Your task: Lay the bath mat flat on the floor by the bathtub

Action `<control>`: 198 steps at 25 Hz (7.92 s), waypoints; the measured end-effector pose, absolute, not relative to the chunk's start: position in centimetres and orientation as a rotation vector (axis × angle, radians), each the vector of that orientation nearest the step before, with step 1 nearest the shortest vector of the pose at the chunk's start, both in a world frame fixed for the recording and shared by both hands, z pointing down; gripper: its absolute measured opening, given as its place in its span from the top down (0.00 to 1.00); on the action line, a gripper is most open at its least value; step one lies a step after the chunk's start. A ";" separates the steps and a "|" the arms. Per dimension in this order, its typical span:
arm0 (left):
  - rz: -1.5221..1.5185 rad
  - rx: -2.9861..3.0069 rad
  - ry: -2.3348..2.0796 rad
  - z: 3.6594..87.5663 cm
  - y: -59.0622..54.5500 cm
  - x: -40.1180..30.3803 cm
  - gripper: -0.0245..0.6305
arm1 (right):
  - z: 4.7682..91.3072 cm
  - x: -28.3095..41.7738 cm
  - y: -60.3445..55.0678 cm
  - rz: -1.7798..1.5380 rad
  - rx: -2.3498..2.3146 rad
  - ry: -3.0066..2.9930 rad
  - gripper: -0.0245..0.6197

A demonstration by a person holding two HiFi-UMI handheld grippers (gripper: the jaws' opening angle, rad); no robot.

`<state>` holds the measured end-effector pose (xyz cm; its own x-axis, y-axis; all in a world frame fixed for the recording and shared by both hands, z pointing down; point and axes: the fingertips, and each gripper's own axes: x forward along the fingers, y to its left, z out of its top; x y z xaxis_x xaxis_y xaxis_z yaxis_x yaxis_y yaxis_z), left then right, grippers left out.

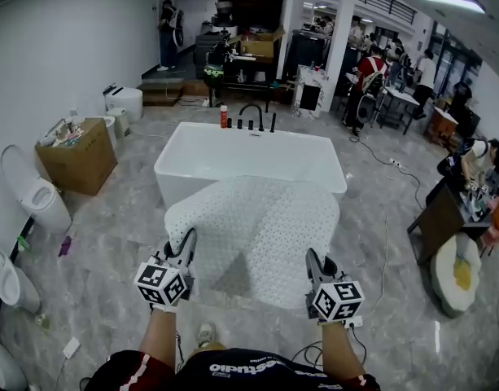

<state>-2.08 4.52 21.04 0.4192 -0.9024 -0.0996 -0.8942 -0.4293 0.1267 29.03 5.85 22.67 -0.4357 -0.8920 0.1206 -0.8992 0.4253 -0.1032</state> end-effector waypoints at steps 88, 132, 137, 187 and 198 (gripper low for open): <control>-0.309 2.455 -1.697 21.9 -27.4 -20.1 0.92 | 21.9 12.0 -26.6 0.247 1.626 -2.610 0.89; 0.163 2.300 -1.745 40.0 -39.5 -12.8 0.92 | 43.5 19.2 -40.7 0.589 1.423 -2.432 0.89; 0.197 2.248 -1.775 42.1 -40.4 -12.6 0.92 | 46.2 19.0 -42.2 0.656 1.381 -2.437 0.89; 0.085 2.389 -1.737 74.7 -39.4 -16.4 0.91 | 78.0 16.8 -39.2 0.485 1.586 -2.285 0.89; 0.018 2.519 -1.711 85.6 -40.8 -15.9 0.91 | 88.4 17.5 -40.0 0.416 1.602 -2.351 0.89</control>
<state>-15.94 -40.82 85.59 0.3699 -0.9269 0.0634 -0.9280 -0.3654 0.0727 17.53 -40.02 88.43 -0.3546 -0.8571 0.3736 -0.9333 0.3487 -0.0859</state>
